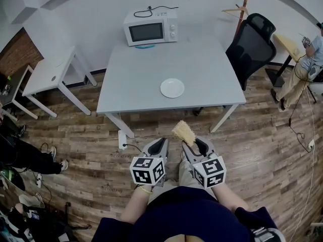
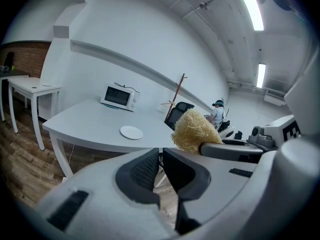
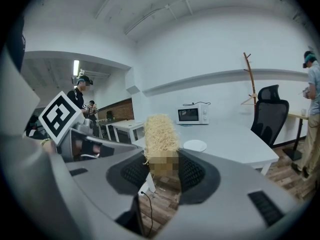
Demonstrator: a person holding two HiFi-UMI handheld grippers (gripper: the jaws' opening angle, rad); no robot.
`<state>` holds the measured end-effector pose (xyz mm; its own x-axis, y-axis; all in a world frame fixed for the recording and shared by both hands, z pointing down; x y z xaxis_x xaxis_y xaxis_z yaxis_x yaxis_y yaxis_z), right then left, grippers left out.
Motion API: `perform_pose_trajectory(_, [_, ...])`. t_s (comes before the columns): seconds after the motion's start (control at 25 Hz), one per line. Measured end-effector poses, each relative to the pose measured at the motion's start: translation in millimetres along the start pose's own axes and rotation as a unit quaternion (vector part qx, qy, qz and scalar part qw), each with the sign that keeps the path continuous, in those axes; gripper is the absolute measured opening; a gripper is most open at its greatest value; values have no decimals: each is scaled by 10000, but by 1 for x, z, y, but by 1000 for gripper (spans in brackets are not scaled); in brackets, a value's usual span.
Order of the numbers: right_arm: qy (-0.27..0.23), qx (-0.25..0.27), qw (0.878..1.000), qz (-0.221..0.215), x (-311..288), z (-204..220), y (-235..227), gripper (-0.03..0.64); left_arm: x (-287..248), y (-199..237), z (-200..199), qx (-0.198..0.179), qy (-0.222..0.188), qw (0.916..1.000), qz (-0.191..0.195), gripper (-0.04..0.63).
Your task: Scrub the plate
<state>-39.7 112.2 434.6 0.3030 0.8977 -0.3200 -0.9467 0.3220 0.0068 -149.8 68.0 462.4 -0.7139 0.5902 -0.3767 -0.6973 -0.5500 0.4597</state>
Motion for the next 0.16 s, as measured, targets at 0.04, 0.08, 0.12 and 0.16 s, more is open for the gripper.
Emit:
perform_pose_trajectory(0.04, [4, -6, 10000, -1, 0, 0, 0, 161, 0, 0, 0, 0, 8, 10000, 4, 38])
perform_pose_trajectory(0.08, [7, -10, 10000, -4, 0, 1, -1, 161, -1, 0, 0, 3, 14, 10000, 8, 38])
perform_pose_trajectory(0.12, [11, -13, 10000, -7, 0, 1, -1, 161, -1, 0, 0, 6, 19, 10000, 12, 38])
perform_pose_trajectory(0.16, [15, -16, 10000, -10, -1, 1, -1, 161, -1, 1, 0, 10, 24, 10000, 16, 38])
Point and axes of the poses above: the fingertips, and each gripper's own axes: x backward along the fingers, y to its left, z out of its underside, the point moved 3 cm from there along x, backward along the fingers, and after that the axes turned 7 degrees about x, right-handed, at the moved point
